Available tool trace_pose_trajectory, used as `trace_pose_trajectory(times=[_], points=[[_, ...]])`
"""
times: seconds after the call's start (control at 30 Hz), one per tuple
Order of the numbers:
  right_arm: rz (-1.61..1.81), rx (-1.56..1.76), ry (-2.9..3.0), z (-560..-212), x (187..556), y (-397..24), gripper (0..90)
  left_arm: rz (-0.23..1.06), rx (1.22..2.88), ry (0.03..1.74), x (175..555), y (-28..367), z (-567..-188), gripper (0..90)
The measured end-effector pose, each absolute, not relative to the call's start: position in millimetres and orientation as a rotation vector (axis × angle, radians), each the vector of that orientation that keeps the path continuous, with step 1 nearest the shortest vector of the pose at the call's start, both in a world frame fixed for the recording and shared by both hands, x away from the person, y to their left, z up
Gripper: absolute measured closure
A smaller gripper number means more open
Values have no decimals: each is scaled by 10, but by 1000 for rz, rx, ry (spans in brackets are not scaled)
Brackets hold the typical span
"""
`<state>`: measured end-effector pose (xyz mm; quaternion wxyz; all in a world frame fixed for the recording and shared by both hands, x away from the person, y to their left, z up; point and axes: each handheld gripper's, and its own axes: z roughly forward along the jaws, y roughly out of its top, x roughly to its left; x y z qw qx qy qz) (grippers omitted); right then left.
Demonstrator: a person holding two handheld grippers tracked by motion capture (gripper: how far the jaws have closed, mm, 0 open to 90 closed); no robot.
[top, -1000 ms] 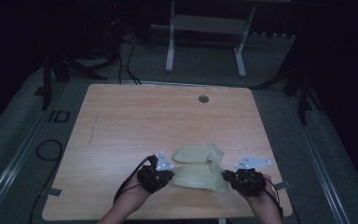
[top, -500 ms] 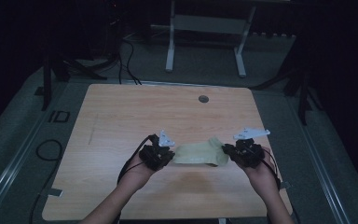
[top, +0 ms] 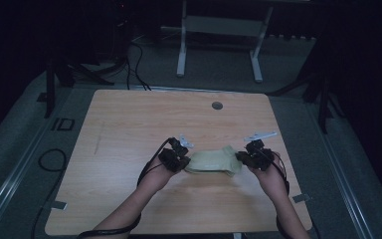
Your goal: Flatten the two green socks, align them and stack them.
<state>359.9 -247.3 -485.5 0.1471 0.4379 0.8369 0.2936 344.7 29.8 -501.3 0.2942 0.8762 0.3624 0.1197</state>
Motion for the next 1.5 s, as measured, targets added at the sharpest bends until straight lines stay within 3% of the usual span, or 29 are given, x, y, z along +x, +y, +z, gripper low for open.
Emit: trace_pose_trajectory(times=[0.87,0.97,1.07,1.17,1.3,1.43,1.5], points=[[766,1388,2458,-5381,3837,-2477,809,267,2366,1022,3677,242,-5442,875],[764,1396,2459,-5359,3836,-2485,730,270,2350,1002,3654,260,-5388,732],[769,1372,2442,-5285,3802,-2481,652,333,2345,973,3601,244,-5286,696],[819,1346,2423,-5180,3750,-2473,646,364,2305,964,3564,218,-5165,697],[867,1319,2416,-5094,3674,-2423,715,357,2288,939,3522,136,-5099,736],[859,1289,2444,-5135,3625,-2361,875,345,2298,938,3514,48,-5174,828],[853,1292,2460,-5186,3623,-2341,891,338,2318,947,3542,18,-5243,854]])
